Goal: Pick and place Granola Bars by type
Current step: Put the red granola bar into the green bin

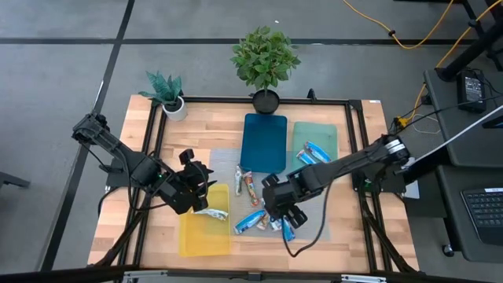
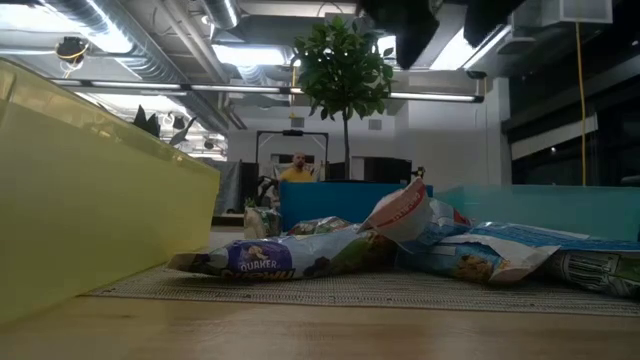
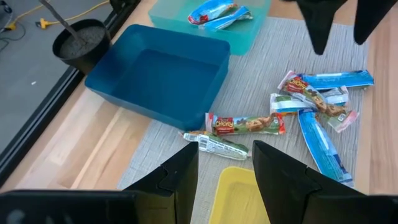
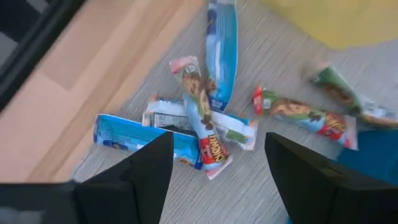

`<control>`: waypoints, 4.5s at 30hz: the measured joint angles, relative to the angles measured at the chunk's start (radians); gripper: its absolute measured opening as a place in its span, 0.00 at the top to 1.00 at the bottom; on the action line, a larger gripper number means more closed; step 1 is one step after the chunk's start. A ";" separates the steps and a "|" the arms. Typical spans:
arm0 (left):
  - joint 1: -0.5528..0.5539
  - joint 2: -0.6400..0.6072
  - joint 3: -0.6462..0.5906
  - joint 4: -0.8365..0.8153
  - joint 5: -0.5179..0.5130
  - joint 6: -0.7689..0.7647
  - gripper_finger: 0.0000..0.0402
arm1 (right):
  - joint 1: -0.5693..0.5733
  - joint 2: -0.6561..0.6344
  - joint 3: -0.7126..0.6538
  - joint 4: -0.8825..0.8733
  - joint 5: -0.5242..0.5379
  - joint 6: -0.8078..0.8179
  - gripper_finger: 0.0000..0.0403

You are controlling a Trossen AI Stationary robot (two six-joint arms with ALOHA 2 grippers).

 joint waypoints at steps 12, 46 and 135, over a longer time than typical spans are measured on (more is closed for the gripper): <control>0.000 0.000 0.000 0.004 0.000 0.000 0.64 | -0.018 0.114 -0.014 0.069 -0.004 -0.001 0.37; -0.008 0.000 0.000 0.004 0.026 -0.012 0.64 | -0.045 0.200 -0.127 0.185 -0.117 0.004 0.64; -0.007 0.000 -0.001 0.003 0.022 0.000 0.64 | -0.093 0.060 -0.439 0.460 -0.143 0.356 0.46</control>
